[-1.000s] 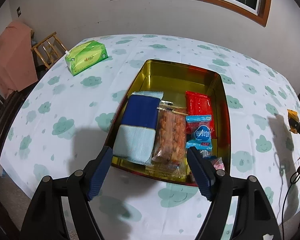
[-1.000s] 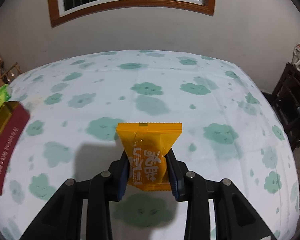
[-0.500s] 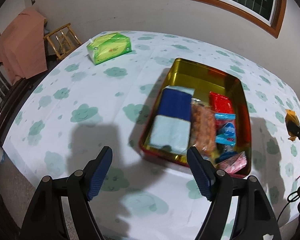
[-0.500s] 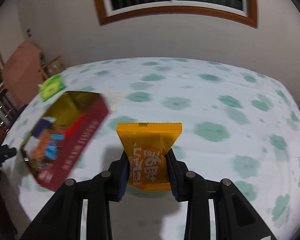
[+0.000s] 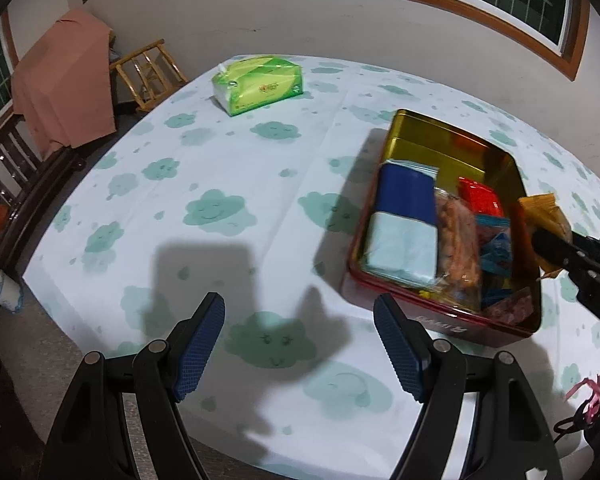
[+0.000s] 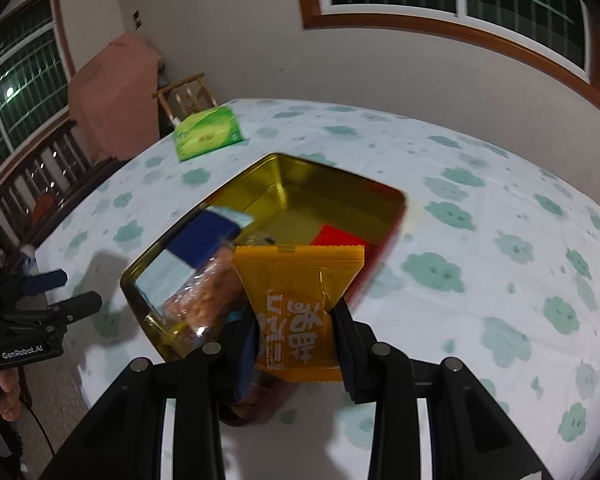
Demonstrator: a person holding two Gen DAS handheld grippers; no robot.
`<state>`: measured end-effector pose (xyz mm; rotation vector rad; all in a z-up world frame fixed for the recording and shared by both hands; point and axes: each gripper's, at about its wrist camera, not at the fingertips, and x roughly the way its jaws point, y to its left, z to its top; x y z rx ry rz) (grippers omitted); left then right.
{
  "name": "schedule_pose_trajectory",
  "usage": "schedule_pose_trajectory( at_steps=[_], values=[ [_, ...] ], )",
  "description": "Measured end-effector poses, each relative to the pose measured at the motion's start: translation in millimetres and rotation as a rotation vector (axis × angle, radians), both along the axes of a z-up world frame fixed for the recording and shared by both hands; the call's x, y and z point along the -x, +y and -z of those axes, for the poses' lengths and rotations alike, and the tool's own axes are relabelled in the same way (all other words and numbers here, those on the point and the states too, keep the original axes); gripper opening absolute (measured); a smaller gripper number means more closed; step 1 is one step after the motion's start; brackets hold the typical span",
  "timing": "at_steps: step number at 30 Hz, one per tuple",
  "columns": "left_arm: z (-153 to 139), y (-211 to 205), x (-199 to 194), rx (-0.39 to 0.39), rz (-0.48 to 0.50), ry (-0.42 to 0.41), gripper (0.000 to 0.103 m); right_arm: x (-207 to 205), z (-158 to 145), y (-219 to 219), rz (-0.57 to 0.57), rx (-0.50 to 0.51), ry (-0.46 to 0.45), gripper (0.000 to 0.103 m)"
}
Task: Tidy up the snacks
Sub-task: 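Carry the yellow packet over the gold tin and release it with the right gripper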
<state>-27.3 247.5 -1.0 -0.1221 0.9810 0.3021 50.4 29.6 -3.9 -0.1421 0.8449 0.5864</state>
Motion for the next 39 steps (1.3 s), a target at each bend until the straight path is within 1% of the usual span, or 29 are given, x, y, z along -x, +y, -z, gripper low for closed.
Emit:
schedule_pose_trajectory(
  at_steps=[9,19,23,31,35,36,38,39],
  values=[
    [-3.2,8.7,4.1,-0.016,-0.022,-0.004,0.074,-2.6,13.1,32.8,-0.044,0.079,0.0,0.035],
    [-2.7,11.1,5.0,-0.015,-0.031,0.003,0.074,-20.9,25.7,49.6,-0.022,0.145,-0.008,0.035],
    [-1.4,11.8,4.3,-0.013,-0.031,0.007,0.074,-27.1,31.3,49.8,-0.002,0.133,0.014,0.035],
    [2.4,8.3,4.5,-0.011,-0.03,0.016,0.074,-28.2,32.2,50.1,0.012,0.134,0.014,0.037],
    [2.2,6.0,4.3,-0.01,-0.027,0.019,0.074,-27.8,32.5,49.0,0.029,0.132,0.022,0.045],
    [2.0,5.3,4.2,-0.011,-0.026,0.018,0.074,-26.8,31.9,48.6,0.035,0.132,0.02,0.05],
    [1.6,2.3,4.0,-0.013,-0.024,0.019,0.074,-23.8,28.7,46.9,0.042,0.122,0.011,0.054],
    [1.3,1.8,4.0,-0.012,-0.023,0.018,0.074,-21.8,26.3,45.6,0.046,0.112,0.01,0.058]
  ],
)
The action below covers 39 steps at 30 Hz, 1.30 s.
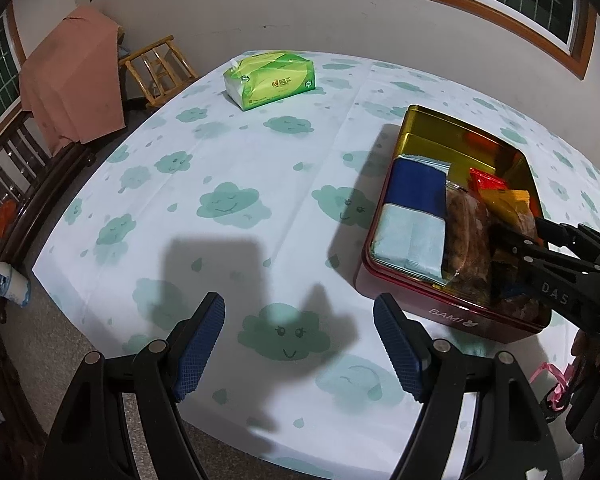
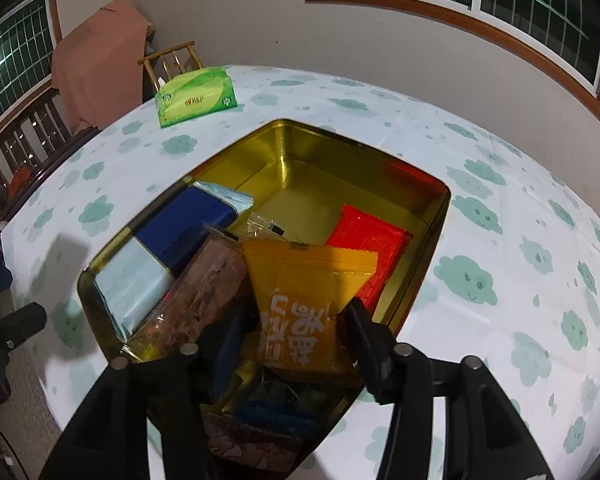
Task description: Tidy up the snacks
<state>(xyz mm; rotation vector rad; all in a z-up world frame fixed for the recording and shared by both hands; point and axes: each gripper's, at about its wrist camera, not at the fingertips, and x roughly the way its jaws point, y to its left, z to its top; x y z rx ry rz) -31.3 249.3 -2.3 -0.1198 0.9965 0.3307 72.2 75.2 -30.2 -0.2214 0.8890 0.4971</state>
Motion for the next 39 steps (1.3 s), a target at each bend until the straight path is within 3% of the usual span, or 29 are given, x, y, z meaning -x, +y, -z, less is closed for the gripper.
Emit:
schedule_pose_trajectory(
  at_steps=[1,6,11,23,39],
  values=[
    [-0.4,-1.4,0.0,-0.001,0.001,0.0,0.074,1.2,-1.7,-0.8,0.002,-0.006,0.0,0.064],
    [-3.0,-9.0,0.2,-0.004,0.01,-0.001,0.08,21.0,-16.9,-7.5,0.003,-0.027,-0.039,0.071],
    [-6.1,-16.7,0.5,-0.005,0.025,-0.008,0.081,44.4,-24.2,-17.5,0.001,-0.053,-0.014,0.079],
    [-8.6,-37.0,-0.4,-0.023,0.059,-0.007,0.085,75.3,-24.1,-35.5,0.016,-0.046,0.008,0.081],
    [-11.7,-58.5,-2.7,-0.041,0.094,-0.004,0.085,79.5,-14.6,-42.0,0.027,-0.036,0.033,0.081]
  ],
)
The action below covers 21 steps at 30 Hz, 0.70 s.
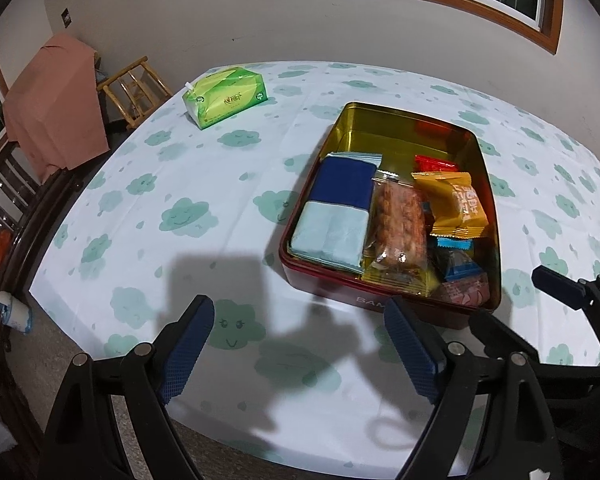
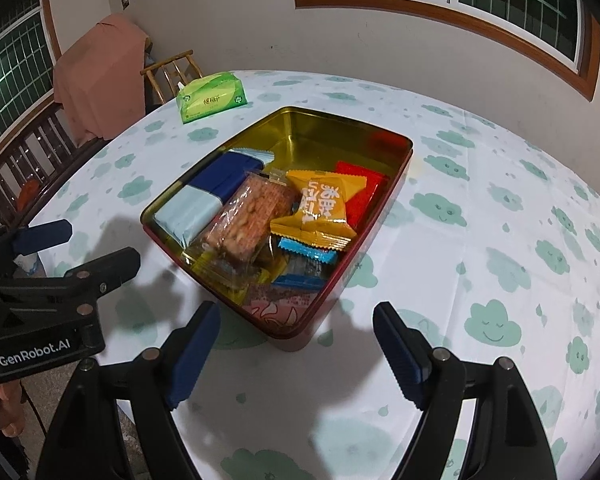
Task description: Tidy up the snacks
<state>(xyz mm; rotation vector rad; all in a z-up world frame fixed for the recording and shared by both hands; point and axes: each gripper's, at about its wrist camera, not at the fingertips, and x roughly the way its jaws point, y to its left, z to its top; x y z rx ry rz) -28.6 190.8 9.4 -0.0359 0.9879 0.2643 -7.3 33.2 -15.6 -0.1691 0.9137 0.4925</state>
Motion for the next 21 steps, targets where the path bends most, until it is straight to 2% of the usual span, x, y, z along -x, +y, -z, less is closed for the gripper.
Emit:
schedule_pose_trajectory(
  at_steps=[21],
  values=[
    [-1.4,-9.2,-7.4,0.005,0.016,0.002,0.085,-2.7,7.8,4.2,-0.018,0.016,0.023,0.081]
  ],
)
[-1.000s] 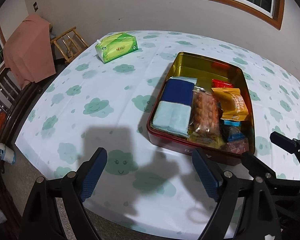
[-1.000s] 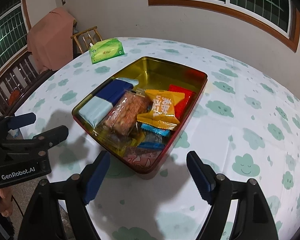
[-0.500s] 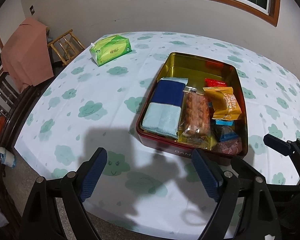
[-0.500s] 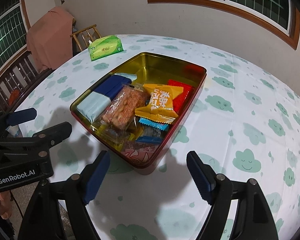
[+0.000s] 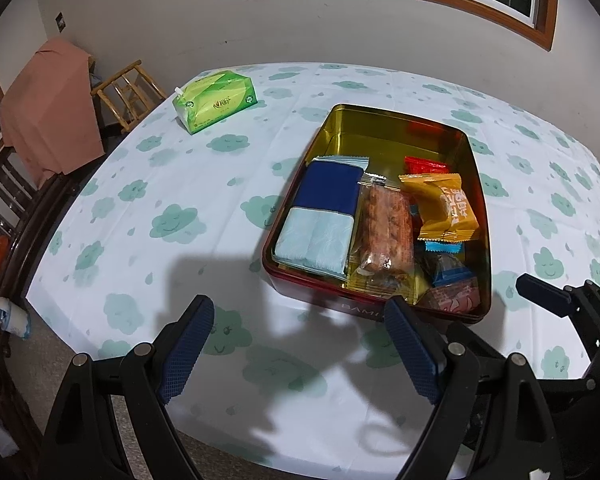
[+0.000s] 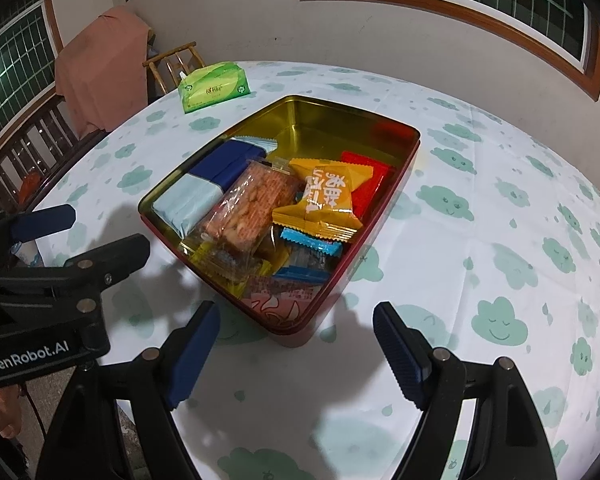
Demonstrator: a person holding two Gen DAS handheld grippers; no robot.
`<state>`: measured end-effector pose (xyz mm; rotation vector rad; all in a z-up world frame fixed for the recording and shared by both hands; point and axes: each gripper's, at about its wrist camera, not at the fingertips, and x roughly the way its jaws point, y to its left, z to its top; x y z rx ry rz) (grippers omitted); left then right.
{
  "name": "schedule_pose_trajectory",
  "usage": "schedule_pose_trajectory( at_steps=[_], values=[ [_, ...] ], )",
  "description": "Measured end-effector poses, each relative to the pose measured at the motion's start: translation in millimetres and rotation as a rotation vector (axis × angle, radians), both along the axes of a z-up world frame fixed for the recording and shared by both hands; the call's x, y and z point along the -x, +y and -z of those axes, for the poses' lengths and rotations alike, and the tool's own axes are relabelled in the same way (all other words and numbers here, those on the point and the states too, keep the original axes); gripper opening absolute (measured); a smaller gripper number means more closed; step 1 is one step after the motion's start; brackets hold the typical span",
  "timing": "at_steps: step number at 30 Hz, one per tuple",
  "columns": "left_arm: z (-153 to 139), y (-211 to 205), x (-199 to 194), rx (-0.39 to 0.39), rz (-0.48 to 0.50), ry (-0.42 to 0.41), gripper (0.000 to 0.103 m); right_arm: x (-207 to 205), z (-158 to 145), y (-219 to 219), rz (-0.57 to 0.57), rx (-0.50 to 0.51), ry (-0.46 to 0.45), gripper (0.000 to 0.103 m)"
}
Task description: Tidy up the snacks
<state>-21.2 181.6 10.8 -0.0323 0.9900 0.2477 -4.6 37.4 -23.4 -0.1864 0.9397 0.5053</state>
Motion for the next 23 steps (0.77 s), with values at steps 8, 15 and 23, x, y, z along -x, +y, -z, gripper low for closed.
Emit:
schedule_pose_trajectory(
  at_steps=[8,15,23],
  values=[
    [2.6,0.6,-5.9,0.017,0.001,0.008,0.085,-1.8,2.7,-0.2,0.0,0.002,0.009,0.081],
    [7.0,2.3,-7.2,0.019,-0.004,0.021,0.085,-3.3,4.1,-0.2,0.002,0.0,0.014,0.081],
    [9.1,-0.5,-5.5,0.011,0.015,0.018,0.085,-5.0,5.0,-1.1,0.002,-0.001,0.02,0.081]
  ],
)
